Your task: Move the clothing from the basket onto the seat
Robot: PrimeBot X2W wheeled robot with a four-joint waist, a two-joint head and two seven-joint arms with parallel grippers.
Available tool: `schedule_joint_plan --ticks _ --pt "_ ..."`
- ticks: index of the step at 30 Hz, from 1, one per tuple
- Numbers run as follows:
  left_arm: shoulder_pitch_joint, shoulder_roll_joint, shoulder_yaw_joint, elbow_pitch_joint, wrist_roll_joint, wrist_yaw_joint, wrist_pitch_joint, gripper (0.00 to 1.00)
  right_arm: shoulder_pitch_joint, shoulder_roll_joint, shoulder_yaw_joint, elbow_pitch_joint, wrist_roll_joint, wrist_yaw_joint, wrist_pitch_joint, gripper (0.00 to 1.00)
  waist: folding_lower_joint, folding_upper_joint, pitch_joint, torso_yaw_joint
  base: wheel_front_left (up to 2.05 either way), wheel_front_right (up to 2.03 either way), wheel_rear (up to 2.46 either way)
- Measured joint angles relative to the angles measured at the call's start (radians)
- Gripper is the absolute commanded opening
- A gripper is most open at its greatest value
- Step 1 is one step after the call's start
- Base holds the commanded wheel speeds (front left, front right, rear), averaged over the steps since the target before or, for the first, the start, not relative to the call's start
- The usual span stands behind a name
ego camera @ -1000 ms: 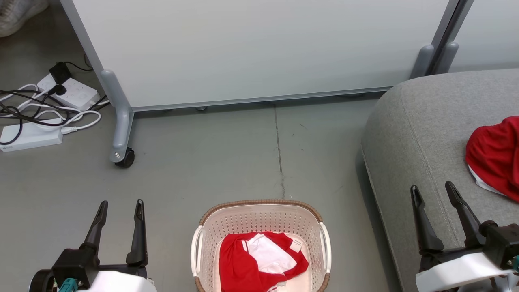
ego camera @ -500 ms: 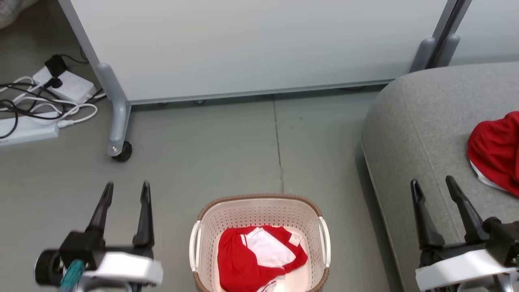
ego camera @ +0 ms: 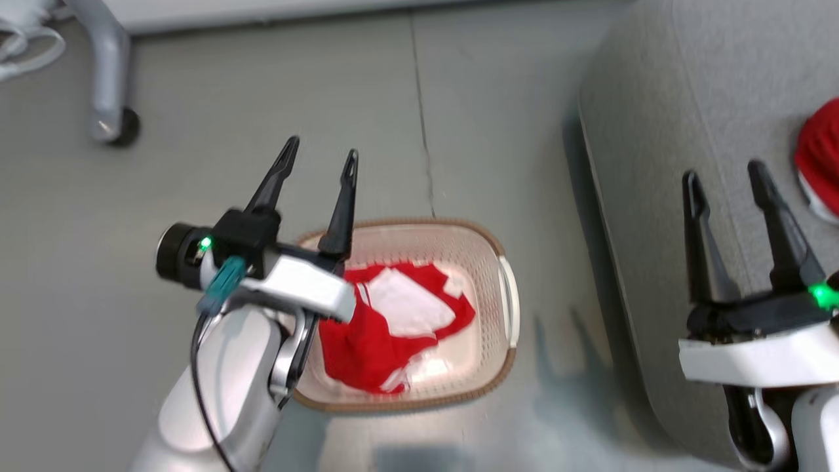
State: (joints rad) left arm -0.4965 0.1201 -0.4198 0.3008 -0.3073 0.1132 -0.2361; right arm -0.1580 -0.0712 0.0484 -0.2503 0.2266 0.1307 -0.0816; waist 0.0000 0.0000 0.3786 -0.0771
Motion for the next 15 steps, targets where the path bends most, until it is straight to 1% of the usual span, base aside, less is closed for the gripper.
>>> schedule_joint_plan --ticks 5,8,10,15 --pt "-0.124 -0.028 -0.043 0.196 0.004 -0.047 0.035 1.00 -0.105 0.000 0.036 0.010 0.024 0.000 -0.053 1.00 0.0001 0.0000 0.144 -0.045 0.00 0.00 0.00" --pt "-0.193 -0.032 -0.060 0.321 0.011 -0.071 0.067 1.00 -0.156 0.003 0.066 0.031 0.043 0.000 -0.090 1.00 0.0000 0.0000 0.231 -0.079 0.00 0.00 0.00" --pt "-0.233 -0.028 -0.066 0.397 0.015 -0.086 0.085 1.00 -0.182 0.005 0.090 0.041 0.056 0.000 -0.111 1.00 0.0000 0.0000 0.286 -0.104 0.00 0.00 0.00" --pt "-0.320 0.012 -0.082 0.558 0.030 -0.120 0.126 1.00 -0.256 0.013 0.168 0.081 0.084 0.000 -0.157 1.00 0.0000 0.0000 0.410 -0.182 0.00 0.00 0.00"
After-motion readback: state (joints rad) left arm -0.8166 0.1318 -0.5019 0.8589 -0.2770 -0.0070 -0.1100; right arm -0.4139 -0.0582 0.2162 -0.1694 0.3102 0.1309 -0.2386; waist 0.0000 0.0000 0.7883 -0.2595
